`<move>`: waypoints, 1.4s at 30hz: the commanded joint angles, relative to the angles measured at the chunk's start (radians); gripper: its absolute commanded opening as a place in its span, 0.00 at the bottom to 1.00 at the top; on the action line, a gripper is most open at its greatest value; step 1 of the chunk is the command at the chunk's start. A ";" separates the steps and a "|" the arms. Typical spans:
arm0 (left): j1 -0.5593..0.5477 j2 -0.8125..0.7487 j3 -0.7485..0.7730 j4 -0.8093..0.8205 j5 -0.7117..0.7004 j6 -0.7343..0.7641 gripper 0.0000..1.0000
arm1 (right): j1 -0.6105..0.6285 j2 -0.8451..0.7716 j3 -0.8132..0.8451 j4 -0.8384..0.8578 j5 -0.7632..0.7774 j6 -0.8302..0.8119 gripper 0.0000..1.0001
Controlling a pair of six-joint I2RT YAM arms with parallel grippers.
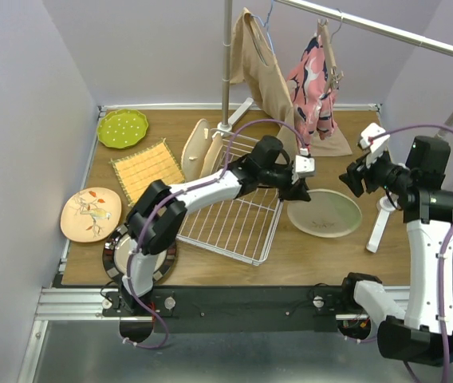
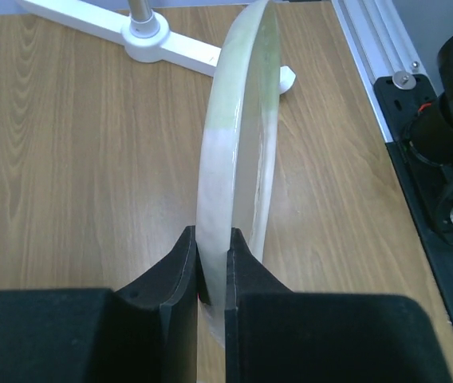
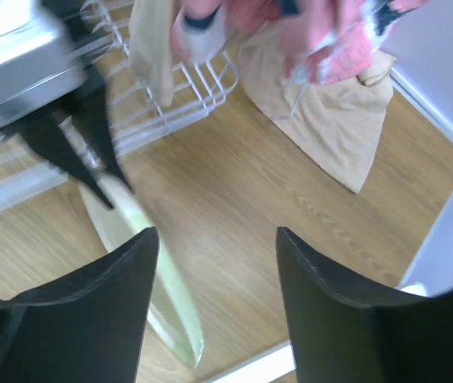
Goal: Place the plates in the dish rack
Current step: Pass the plate from the left arm to the right
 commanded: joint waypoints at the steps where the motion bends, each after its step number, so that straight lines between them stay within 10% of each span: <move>1: 0.004 -0.262 -0.110 0.197 -0.030 -0.076 0.00 | -0.004 0.064 0.132 -0.034 -0.005 0.250 0.75; 26: 0.004 -0.890 -0.492 0.108 -0.467 -0.197 0.00 | -0.004 0.295 0.428 -0.172 -0.289 0.383 0.85; 33: 0.045 -0.921 -0.393 -0.064 -0.303 -0.148 0.00 | -0.004 0.286 0.390 -0.426 -0.433 -0.081 0.86; 42: 0.264 -0.899 -0.285 -0.271 -0.012 -0.220 0.00 | -0.004 0.275 0.347 -0.460 -0.413 -0.201 0.87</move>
